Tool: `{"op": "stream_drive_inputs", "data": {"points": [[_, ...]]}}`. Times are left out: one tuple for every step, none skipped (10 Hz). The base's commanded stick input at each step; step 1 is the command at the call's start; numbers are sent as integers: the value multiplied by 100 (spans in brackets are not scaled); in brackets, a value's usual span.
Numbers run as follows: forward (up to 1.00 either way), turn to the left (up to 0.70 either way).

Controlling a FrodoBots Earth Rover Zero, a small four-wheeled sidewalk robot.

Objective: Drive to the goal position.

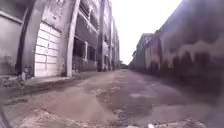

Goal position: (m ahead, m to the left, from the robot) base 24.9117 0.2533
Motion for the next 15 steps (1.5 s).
{"op": "stream_drive_inputs", "data": {"points": [[70,0],[70,-17],[70,-11],[70,-4],[70,-1],[70,0],[70,0],[70,0],[70,0],[70,0],[70,0],[70,0],[70,-5],[70,-15],[70,-33]]}}
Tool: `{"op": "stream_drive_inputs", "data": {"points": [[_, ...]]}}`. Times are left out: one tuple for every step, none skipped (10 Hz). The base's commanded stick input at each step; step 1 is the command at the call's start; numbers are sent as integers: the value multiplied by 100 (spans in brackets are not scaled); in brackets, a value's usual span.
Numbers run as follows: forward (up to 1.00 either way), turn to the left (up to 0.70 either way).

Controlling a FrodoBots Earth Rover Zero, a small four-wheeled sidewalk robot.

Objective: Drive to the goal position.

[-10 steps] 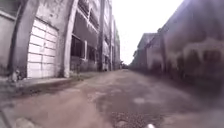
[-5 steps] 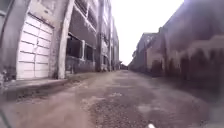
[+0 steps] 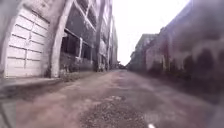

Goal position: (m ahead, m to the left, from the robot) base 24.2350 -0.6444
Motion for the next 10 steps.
{"op": "stream_drive_inputs", "data": {"points": [[70,-35],[70,-33],[70,-21],[70,-9],[70,0],[70,0],[70,0],[70,0],[70,0],[70,0]]}}
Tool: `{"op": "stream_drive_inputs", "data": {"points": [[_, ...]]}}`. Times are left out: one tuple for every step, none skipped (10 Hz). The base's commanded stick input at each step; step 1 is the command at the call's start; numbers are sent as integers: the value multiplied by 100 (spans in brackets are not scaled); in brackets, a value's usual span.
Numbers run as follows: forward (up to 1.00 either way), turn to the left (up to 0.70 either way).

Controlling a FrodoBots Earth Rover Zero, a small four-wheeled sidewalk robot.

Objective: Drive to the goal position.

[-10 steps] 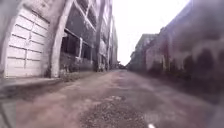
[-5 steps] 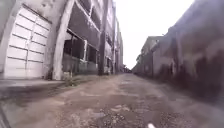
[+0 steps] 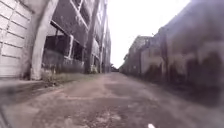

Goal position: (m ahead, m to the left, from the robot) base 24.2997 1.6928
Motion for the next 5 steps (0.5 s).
{"op": "stream_drive_inputs", "data": {"points": [[70,0],[70,0],[70,-8],[70,-35],[70,-35]]}}
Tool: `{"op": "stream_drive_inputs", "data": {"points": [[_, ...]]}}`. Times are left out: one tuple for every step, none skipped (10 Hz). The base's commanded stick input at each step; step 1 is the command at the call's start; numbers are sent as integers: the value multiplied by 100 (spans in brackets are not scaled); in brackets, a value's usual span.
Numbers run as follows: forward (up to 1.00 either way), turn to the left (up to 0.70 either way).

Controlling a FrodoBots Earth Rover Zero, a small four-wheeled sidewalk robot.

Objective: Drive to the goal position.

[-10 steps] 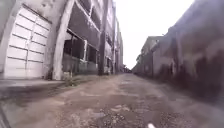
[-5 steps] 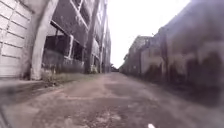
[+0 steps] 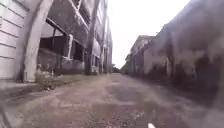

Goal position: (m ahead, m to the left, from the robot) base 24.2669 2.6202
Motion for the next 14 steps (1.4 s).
{"op": "stream_drive_inputs", "data": {"points": [[70,-35],[70,-35],[70,-35],[70,-35],[70,-35],[70,-35],[70,-35],[70,-12],[70,0],[70,0],[70,0],[70,0],[70,0],[70,0]]}}
